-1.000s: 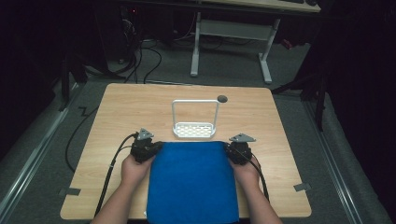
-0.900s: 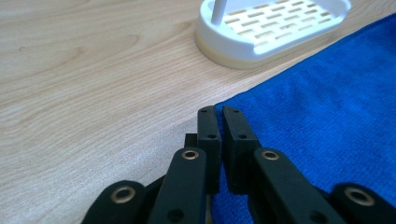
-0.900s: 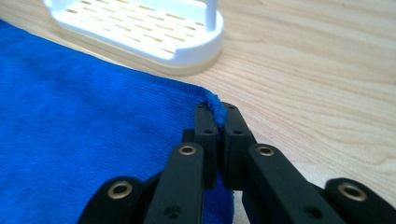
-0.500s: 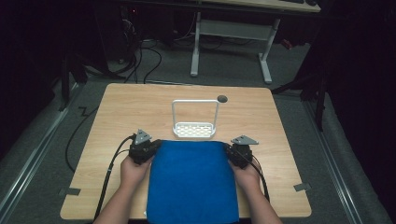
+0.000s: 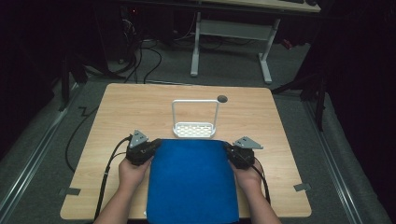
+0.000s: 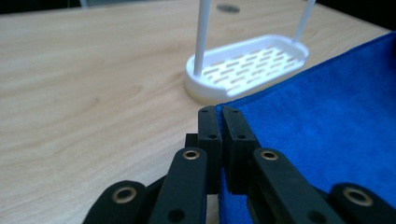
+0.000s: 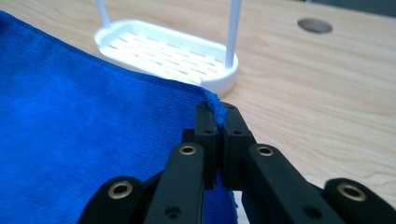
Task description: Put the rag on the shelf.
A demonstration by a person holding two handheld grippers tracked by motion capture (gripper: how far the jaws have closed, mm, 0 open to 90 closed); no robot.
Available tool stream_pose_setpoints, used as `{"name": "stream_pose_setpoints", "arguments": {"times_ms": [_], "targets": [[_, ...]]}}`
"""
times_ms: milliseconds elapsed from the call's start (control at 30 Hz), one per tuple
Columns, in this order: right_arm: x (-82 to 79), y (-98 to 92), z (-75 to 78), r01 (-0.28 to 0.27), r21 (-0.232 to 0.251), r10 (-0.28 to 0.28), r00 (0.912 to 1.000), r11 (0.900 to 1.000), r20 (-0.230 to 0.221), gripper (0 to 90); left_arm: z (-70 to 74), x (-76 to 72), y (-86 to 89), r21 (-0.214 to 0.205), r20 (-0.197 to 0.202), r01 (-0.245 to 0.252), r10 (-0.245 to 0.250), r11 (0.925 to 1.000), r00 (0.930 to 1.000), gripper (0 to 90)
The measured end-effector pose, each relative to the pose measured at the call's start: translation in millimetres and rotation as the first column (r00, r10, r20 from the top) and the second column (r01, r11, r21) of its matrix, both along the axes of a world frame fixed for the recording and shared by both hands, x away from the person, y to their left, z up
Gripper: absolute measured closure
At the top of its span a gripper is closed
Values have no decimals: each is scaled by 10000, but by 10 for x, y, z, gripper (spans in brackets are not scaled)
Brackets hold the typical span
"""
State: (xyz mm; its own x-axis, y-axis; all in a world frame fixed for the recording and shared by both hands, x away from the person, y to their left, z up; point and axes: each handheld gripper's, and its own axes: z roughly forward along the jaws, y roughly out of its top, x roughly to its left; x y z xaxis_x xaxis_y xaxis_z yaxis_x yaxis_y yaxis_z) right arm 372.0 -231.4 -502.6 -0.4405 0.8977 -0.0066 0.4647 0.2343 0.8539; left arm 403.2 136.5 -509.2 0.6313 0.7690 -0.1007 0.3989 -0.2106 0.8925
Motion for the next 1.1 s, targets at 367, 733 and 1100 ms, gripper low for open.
{"name": "stream_pose_setpoints", "arguments": {"times_ms": [367, 733, 1100], "targets": [[-106, -95, 219, -142, 762, 70, 9956, 9970, 938, 881, 270, -156, 118, -765, 753, -206, 263, 9969, 9968, 873], [-325, -71, 576, -549, 1245, 264, 9752, 9907, 2195, 879, 611, -332, 201, -1338, 1703, -113, 342, 9909, 9848, 872], [-552, -75, 911, -876, 1650, 287, 9437, 9824, 3296, 879, 972, -567, 204, -1808, 2938, 261, 287, 9832, 9554, 872]]}}
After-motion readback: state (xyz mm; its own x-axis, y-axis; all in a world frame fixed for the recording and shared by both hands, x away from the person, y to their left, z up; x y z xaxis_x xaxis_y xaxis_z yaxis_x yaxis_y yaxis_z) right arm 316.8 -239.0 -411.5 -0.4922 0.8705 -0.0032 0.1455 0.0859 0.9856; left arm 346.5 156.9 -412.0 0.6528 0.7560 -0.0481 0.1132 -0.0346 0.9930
